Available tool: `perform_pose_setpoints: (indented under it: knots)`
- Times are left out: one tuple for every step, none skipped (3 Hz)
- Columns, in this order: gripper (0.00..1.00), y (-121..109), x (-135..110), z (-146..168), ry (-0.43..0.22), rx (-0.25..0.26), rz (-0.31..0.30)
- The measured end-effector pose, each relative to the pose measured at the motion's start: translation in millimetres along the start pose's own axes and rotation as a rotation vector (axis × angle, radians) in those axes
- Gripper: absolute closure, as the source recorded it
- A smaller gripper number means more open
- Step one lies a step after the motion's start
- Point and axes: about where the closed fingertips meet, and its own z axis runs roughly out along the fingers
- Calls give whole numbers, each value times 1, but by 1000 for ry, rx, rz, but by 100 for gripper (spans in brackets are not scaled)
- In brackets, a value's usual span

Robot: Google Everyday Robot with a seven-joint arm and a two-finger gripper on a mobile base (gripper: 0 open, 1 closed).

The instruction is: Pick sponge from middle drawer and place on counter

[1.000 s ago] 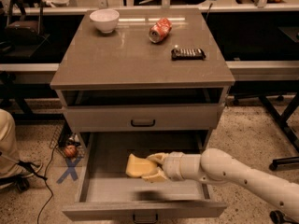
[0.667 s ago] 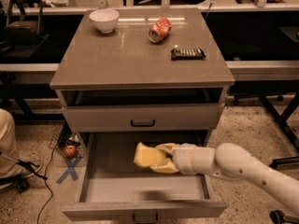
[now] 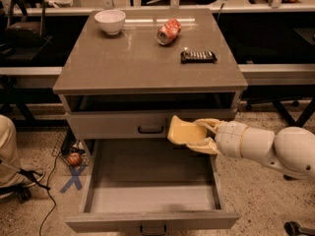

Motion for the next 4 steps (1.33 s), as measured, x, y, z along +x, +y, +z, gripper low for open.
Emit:
perform_pose_setpoints:
  knots:
    - [100,0,0,0,0,0,0]
    - [100,-26,-20,-9,7,25,-65]
    - [100,-80,-74,-21,16,46,-222]
    - [100,-113,-109,-13,19,41,-309]
